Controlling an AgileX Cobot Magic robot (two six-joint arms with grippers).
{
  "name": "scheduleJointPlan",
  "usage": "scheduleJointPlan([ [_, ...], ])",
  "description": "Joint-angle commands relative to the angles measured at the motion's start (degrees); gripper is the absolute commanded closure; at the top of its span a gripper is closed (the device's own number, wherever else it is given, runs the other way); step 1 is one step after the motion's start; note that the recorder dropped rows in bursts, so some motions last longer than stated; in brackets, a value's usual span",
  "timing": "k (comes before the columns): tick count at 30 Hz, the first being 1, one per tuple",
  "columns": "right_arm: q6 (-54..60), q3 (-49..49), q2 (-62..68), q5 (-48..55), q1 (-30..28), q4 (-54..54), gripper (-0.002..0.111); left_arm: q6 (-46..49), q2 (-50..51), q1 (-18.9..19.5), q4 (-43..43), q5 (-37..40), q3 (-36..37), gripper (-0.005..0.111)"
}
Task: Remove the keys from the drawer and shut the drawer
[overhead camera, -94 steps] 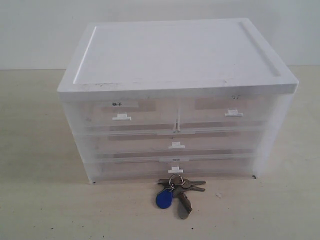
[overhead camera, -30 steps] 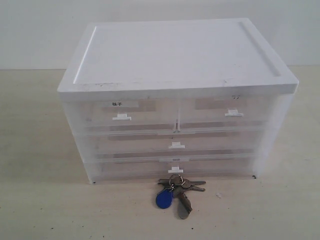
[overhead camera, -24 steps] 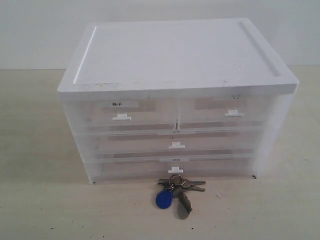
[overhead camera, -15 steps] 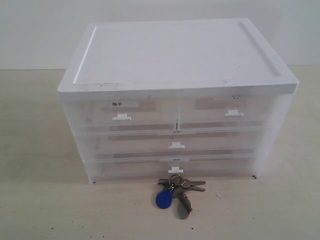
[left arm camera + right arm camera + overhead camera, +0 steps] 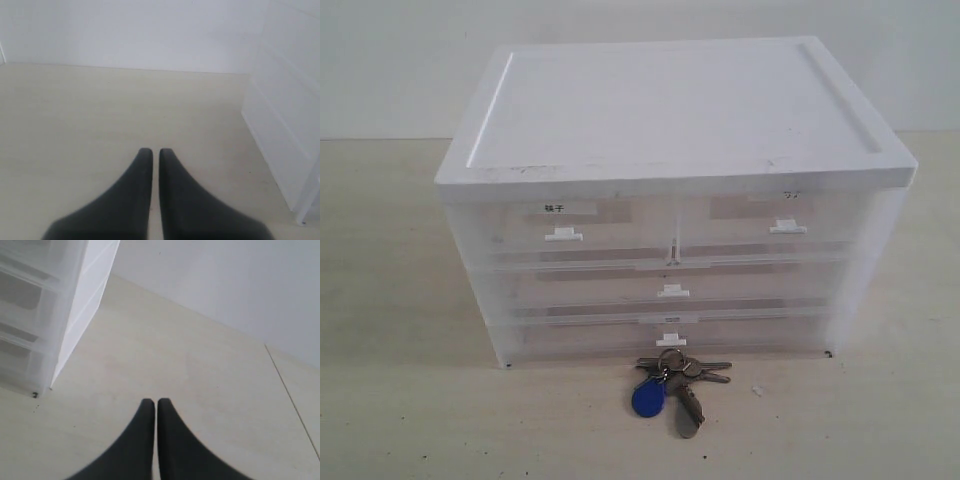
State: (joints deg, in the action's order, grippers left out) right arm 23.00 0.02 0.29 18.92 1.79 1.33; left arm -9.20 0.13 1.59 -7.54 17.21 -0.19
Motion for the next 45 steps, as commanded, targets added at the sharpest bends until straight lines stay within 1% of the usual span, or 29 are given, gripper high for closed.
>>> scheduleJointPlan([
  [1, -5.7, 0.0, -0.3, -0.1, -0.1, 0.3, 0.108, 0.2, -0.1, 0.1, 0.2, 0.0, 0.2, 0.102],
  [4, -15.1, 0.0, -0.3, -0.1, -0.1, -0.1, 0.108, 0.2, -0.1, 0.1, 0.2, 0.0, 0.2, 0.102],
  [6, -19.3, 0.0, -0.3, -0.1, -0.1, -0.9, 0.108, 0.2, -0.1, 0.1, 0.2, 0.0, 0.2, 0.102],
  [8, -20.6, 0.0, -0.3, -0.1, -0.1, -0.9, 0.108, 0.2, -0.1, 0.1, 0.2, 0.0, 0.2, 0.102],
  [45, -21.0, 0.0, -0.3, -0.1, -0.1, -0.8, 0.108, 0.2, -0.1, 0.1, 0.2, 0.0, 0.2, 0.102],
])
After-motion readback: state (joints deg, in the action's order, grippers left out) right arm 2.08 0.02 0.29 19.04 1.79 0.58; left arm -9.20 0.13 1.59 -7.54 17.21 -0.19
